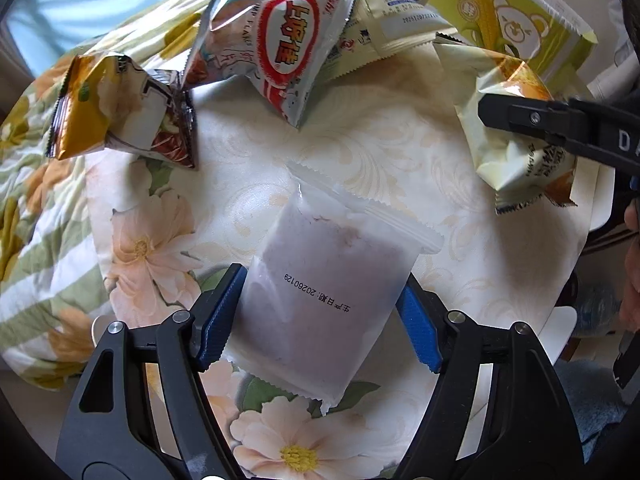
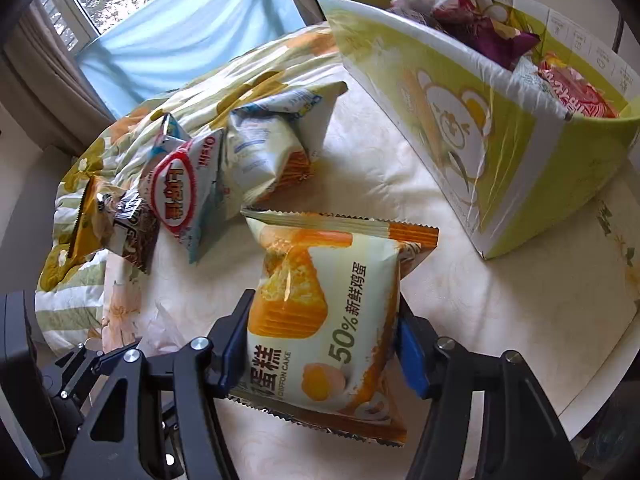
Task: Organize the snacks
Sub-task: 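Lift both held packs and carry them over the lime-green box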
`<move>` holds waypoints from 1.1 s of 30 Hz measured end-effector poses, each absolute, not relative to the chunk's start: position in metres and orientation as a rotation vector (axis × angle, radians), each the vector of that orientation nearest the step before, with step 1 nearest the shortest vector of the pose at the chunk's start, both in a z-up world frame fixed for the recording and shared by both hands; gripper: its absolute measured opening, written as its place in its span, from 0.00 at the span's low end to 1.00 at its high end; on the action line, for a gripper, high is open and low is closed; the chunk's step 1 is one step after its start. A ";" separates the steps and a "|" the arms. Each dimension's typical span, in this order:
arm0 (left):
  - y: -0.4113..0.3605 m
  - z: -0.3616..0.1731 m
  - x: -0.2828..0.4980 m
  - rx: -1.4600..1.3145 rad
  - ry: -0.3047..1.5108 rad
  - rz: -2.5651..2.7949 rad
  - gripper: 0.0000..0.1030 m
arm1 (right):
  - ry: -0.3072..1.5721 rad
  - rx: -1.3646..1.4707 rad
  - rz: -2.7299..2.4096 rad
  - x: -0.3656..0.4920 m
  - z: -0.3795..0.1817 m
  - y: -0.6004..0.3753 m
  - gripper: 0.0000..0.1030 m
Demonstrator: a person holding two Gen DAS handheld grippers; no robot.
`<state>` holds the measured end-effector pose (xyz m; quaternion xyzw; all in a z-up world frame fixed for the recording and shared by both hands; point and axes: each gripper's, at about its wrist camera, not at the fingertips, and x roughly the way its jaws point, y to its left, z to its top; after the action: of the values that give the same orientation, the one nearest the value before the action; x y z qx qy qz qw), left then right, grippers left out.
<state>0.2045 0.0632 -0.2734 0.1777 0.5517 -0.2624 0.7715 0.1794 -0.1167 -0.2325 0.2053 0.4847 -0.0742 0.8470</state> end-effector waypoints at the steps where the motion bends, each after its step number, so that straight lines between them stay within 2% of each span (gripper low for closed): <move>1: 0.065 -0.268 0.205 0.371 1.193 -0.559 0.69 | 1.013 0.421 -0.143 0.178 -0.227 -0.115 0.57; 11: 0.045 -0.177 0.217 0.220 1.083 -0.506 0.69 | 0.859 0.377 -0.024 0.161 -0.140 -0.131 0.57; 21: -0.072 -0.101 0.234 0.117 0.965 -0.514 0.69 | 0.747 0.332 -0.017 0.162 -0.078 -0.241 0.57; 26: -0.146 -0.087 0.246 0.102 0.944 -0.524 0.69 | 0.756 0.316 -0.030 0.169 -0.076 -0.306 0.57; 33: -0.242 -0.112 0.268 0.042 1.016 -0.524 0.69 | 0.775 0.314 -0.025 0.178 -0.082 -0.378 0.57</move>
<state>0.2683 -0.2423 -0.1117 0.0198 0.4808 -0.2481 0.8408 0.1781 -0.3779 -0.0816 0.1527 0.3765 -0.0121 0.9137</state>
